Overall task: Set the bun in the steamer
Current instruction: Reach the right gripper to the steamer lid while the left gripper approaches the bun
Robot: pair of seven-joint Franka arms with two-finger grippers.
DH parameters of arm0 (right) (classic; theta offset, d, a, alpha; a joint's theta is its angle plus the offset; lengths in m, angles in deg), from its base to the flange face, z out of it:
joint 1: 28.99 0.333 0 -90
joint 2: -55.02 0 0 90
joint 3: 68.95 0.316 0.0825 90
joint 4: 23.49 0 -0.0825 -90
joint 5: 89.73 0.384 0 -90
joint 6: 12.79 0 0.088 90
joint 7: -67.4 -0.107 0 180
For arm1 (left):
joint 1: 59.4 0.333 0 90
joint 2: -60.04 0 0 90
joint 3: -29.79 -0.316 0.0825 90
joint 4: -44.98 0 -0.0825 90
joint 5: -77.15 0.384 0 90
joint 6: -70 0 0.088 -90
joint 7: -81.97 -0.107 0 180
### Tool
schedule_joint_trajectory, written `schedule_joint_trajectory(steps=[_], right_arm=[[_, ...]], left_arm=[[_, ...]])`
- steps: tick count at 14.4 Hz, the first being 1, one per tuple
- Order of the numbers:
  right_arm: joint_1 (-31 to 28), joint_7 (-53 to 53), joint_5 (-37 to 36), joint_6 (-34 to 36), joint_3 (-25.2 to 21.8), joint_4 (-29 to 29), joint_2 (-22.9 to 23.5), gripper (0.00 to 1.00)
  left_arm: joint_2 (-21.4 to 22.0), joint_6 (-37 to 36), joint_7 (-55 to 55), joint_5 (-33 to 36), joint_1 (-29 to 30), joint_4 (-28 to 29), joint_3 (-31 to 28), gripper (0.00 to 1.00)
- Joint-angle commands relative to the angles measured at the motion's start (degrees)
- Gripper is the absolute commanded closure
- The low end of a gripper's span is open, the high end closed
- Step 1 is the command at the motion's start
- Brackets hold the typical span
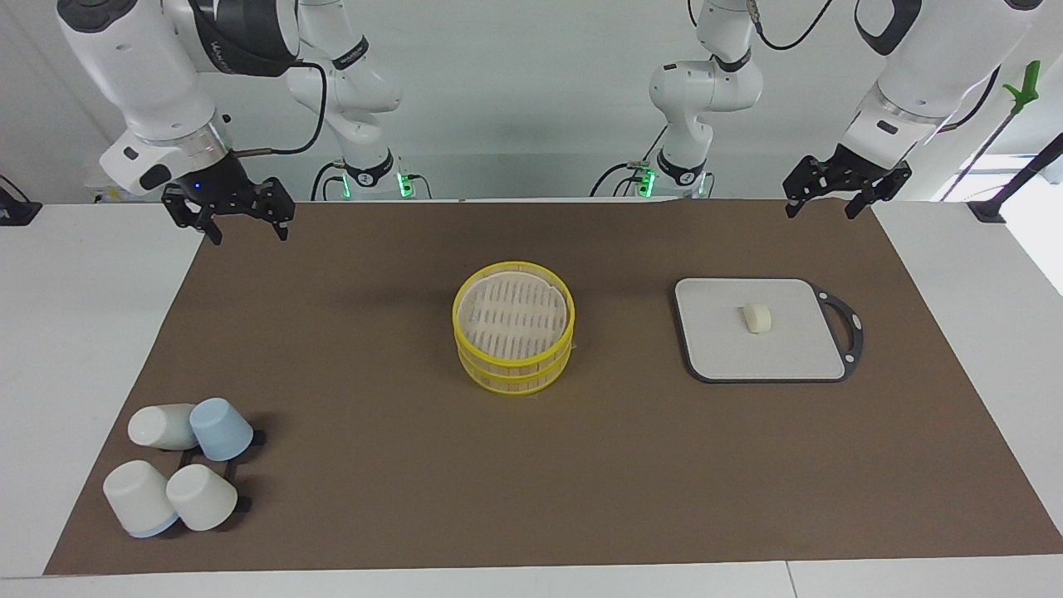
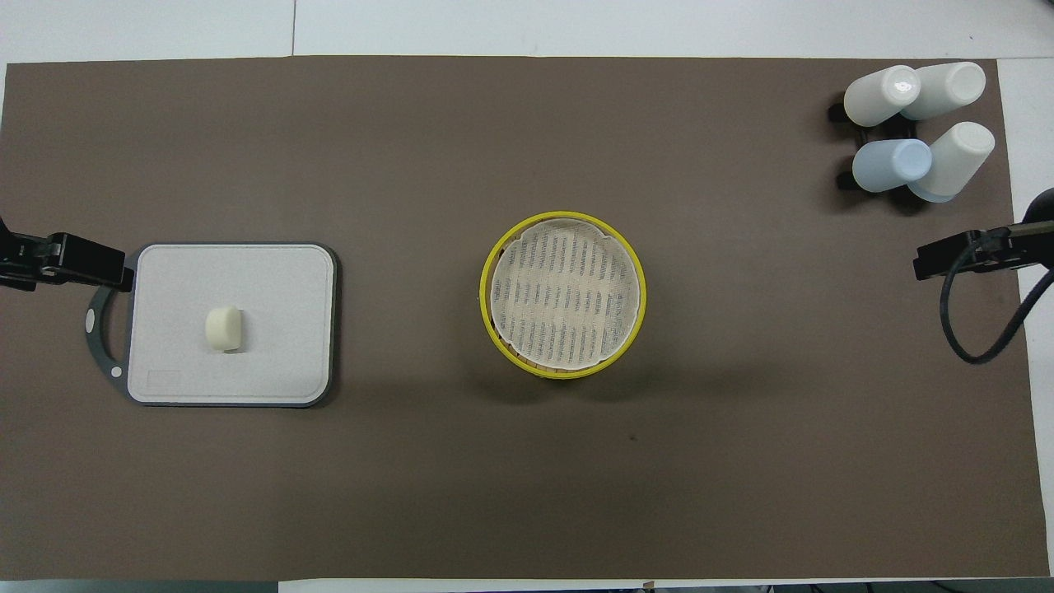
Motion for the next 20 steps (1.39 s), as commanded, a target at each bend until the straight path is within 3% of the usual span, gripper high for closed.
schedule_joint_trajectory(steps=[1,7,9,15,17,20], right_arm=[[-0.8,1.1,-0.4,0.3,0.4,-0.7,-0.5,0.0],[0.1,-0.3,0.3,-0.5,0.9,-0.9,-0.6,0.0],[4.4,-5.7,0.3,-2.1,1.4,-0.9,-0.4,0.0],[20.0,-28.3,0.5,-8.6,1.4,0.4,6.1,0.0],[28.1,-39.4,0.5,-11.4,1.4,4.1,11.4,0.0],[37.3,-47.0,0.0,-14.5,1.2,7.0,17.1,0.0]], left_arm=[[0.5,0.6,-0.4,1.0,-1.1,0.3,-0.5,0.0],[0.6,1.1,-0.4,1.0,-1.1,0.5,-0.5,0.0],[1.8,2.2,-0.4,1.0,-0.6,2.8,-0.5,0.0],[8.8,20.4,-1.9,1.0,0.5,25.7,-1.0,0.0],[8.1,24.8,-5.2,1.0,1.2,30.0,-1.0,0.0],[5.5,34.7,-6.9,1.0,2.3,36.5,-1.0,0.0]])
